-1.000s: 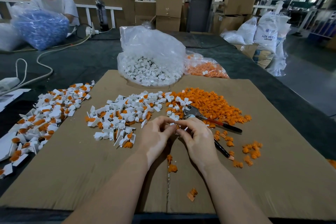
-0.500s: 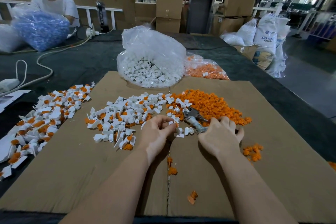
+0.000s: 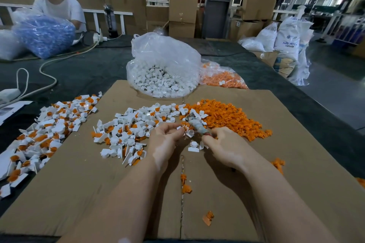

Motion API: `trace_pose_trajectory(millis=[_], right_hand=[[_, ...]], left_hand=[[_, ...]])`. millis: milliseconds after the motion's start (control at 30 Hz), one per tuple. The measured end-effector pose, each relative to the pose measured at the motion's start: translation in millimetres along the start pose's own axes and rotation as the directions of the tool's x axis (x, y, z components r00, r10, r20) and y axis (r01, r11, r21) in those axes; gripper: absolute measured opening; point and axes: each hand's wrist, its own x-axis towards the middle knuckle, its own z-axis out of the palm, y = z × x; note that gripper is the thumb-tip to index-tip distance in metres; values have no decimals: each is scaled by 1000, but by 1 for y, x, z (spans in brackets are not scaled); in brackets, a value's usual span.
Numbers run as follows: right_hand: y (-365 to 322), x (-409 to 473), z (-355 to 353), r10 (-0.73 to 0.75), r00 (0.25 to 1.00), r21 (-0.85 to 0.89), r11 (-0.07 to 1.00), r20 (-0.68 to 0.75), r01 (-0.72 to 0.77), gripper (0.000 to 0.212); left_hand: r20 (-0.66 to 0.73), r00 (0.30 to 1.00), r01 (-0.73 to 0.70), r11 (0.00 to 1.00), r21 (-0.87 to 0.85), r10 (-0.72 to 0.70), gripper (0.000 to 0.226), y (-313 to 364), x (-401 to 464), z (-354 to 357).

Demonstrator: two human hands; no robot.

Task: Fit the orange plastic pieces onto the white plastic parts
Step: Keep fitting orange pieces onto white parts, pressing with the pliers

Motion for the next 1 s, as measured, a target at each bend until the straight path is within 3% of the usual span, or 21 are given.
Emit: trace_pose_trajectory(millis=[233,700,833,1000], right_hand=[[-6,-11,-13,6,970,260,963,241,-70,28],[-6,-6,-14,-4,934,322,939,356,-119,25],[-8,-6,-12,-15,937,263,961,348,-82,27],[-12,-8,-3,-61,973,63,997,224,48,22]], left_hand=[[-34,999,8,1000,4,-8,17,3,0,0],[-111,993,55,997,52,-49,7,3,2,1],[-115,991,70,996,56,-63,9,2,3,1],[-120,990,78,995,62,-70,12,4,1,1]])
